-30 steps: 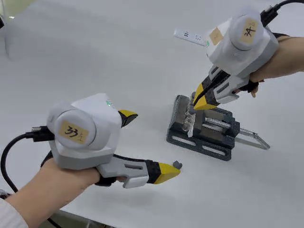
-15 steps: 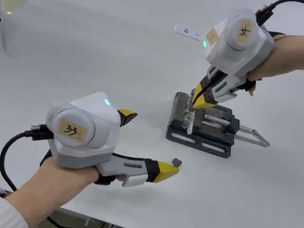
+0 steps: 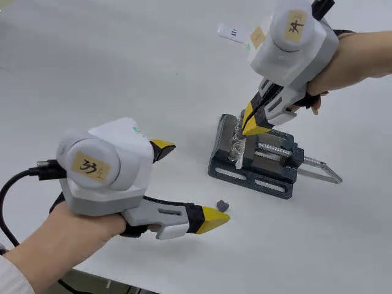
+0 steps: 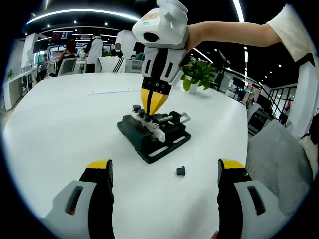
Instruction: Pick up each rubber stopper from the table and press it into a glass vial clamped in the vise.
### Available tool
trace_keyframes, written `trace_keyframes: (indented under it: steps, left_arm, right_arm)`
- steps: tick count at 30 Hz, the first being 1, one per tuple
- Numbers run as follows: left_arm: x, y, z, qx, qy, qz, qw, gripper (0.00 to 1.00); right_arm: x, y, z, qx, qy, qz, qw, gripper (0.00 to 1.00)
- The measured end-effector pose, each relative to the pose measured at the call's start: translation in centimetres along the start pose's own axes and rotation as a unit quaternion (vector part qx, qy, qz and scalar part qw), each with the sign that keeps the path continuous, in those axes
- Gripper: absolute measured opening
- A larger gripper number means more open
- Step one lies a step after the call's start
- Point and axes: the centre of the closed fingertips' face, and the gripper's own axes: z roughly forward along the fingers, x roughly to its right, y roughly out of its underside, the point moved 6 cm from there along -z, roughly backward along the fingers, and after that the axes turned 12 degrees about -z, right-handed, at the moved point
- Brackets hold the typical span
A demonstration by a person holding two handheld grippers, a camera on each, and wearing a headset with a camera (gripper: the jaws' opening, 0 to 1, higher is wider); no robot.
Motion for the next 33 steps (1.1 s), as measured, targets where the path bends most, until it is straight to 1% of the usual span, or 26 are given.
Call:
trace_keyframes:
  steps: [2, 3, 5, 11, 12, 13, 14, 15, 16, 17, 18, 20, 21, 24, 25, 27, 30, 33]
  left_arm:
    - [0.0, -0.1, 0.2, -0.001, 0.002, -0.001, 1.0, 0.85]
    - [0.0, -0.1, 0.3, -0.002, 0.003, -0.001, 1.0, 0.85]
    - [-0.1, -0.1, 0.5, -0.002, 0.005, -0.002, 1.0, 0.85]
    - [-0.2, -0.2, 0.8, 0.002, 0.006, -0.006, 1.0, 0.85]
    - [-0.2, -0.2, 0.8, 0.001, 0.006, -0.007, 1.0, 0.85]
    - [-0.2, -0.2, 0.9, 0.001, 0.006, -0.008, 1.0, 0.85]
    - [-0.2, -0.1, 1.0, 0.001, 0.006, -0.008, 1.0, 0.85]
    - [-0.2, -0.1, 1.0, 0.0, 0.006, -0.008, 1.0, 0.85]
    - [-0.3, 0.1, 1.0, 0.001, 0.004, -0.009, 0.9999, 0.85]
    - [-0.4, 0.2, 1.0, 0.002, 0.003, -0.011, 0.9999, 0.85]
    - [-0.4, 0.2, 1.1, 0.002, 0.003, -0.012, 0.9999, 0.85]
    - [-0.4, 0.0, 1.2, 0.003, 0.001, -0.013, 0.9999, 0.85]
    - [-0.5, 0.0, 1.2, 0.003, 0.0, -0.015, 0.9999, 0.85]
    - [-0.6, 0.0, 1.4, 0.004, -0.001, -0.015, 0.9999, 0.85]
    - [-0.6, 0.0, 1.4, 0.006, 0.0, -0.016, 0.9999, 0.85]
    - [-0.6, 0.0, 1.5, 0.006, 0.0, -0.016, 0.9998, 0.85]
    - [-0.7, 0.0, 1.6, 0.007, 0.001, -0.017, 0.9998, 0.84]
    - [-0.7, 0.0, 1.7, 0.007, 0.001, -0.018, 0.9998, 0.84]
  right_arm:
    - [0.1, 0.0, 0.0, -0.005, 0.0, -0.001, 1.0, 0.0]
    - [0.1, -0.1, 0.1, -0.009, 0.0, -0.007, 0.9999, 0.0]
    - [-0.1, -0.4, 0.1, -0.013, -0.001, -0.005, 0.9999, 0.0]
    - [-0.1, -0.2, 0.1, 0.003, -0.004, 0.014, 0.9999, 0.0]
    - [-0.1, -0.2, 0.2, 0.003, -0.004, 0.021, 0.9998, 0.0]
    - [-0.2, 0.3, 0.2, 0.002, -0.006, 0.014, 0.9999, 0.0]
    - [-0.1, 0.4, 0.2, 0.003, -0.005, 0.025, 0.9997, 0.0]
    - [-0.2, 0.6, 0.2, 0.005, -0.005, 0.046, 0.9989, 0.0]
    - [-0.2, 0.6, 0.3, 0.007, -0.003, 0.041, 0.9991, 0.0]
    - [-0.3, 0.6, 0.3, 0.007, -0.003, 0.043, 0.999, 0.0]
    - [-0.5, 0.5, 0.3, 0.007, -0.001, 0.037, 0.9993, 0.0]
    - [-0.6, 0.4, 0.3, 0.004, -0.001, 0.04, 0.9992, 0.0]
    - [-0.5, 0.4, 0.4, 0.0, -0.003, 0.033, 0.9994, 0.0]
    - [-0.4, 0.2, 0.4, -0.007, -0.007, 0.045, 0.9989, 0.0]
    - [-0.6, 0.3, 0.3, -0.008, -0.008, 0.046, 0.9989, 0.0]
    - [-0.2, 0.3, 0.4, -0.005, -0.012, 0.061, 0.998, 0.0]
    - [-0.4, 0.2, 0.4, -0.007, -0.013, 0.06, 0.9981, 0.0]
    - [0.1, 0.1, 0.7, -0.016, -0.016, 0.061, 0.9979, 0.0]
